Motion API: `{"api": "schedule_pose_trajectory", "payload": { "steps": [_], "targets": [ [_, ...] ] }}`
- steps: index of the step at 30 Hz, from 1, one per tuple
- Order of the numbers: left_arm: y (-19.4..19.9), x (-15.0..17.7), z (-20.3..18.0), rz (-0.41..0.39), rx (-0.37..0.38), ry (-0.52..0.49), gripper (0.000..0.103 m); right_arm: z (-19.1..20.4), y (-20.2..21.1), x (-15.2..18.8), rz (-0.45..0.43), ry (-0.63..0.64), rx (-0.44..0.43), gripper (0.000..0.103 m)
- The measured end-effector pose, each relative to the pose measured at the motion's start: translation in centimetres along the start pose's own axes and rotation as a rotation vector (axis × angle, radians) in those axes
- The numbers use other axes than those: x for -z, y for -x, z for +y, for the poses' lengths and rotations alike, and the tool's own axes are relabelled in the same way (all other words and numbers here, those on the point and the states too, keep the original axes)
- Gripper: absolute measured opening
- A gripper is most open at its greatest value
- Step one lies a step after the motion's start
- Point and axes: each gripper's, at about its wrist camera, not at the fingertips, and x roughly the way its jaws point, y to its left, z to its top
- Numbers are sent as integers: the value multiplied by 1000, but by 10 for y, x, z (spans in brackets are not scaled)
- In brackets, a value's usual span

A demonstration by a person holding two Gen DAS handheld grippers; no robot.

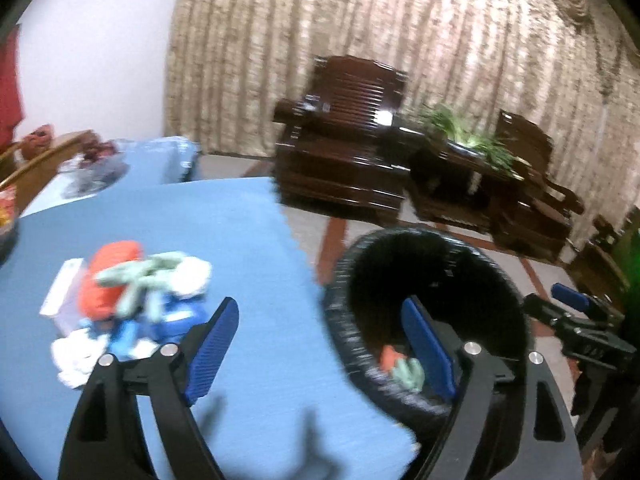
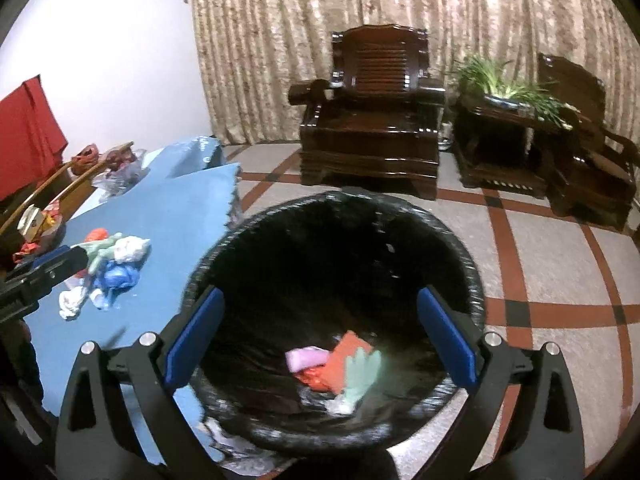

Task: Collect trash
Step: 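Grasp a white tissue with the left tool while the right grasps another tissue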

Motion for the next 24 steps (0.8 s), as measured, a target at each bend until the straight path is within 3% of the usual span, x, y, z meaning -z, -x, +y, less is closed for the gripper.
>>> {"api": "schedule_pose_trajectory", "payload": {
  "steps": [12, 24],
  "targets": [
    [50, 23, 93, -55, -245, 102, 82, 96, -20, -10, 2, 111, -172, 95],
    [49, 51, 160, -17, -355, 173, 82, 184, -56, -13, 21, 209, -287, 95]
  ]
}}
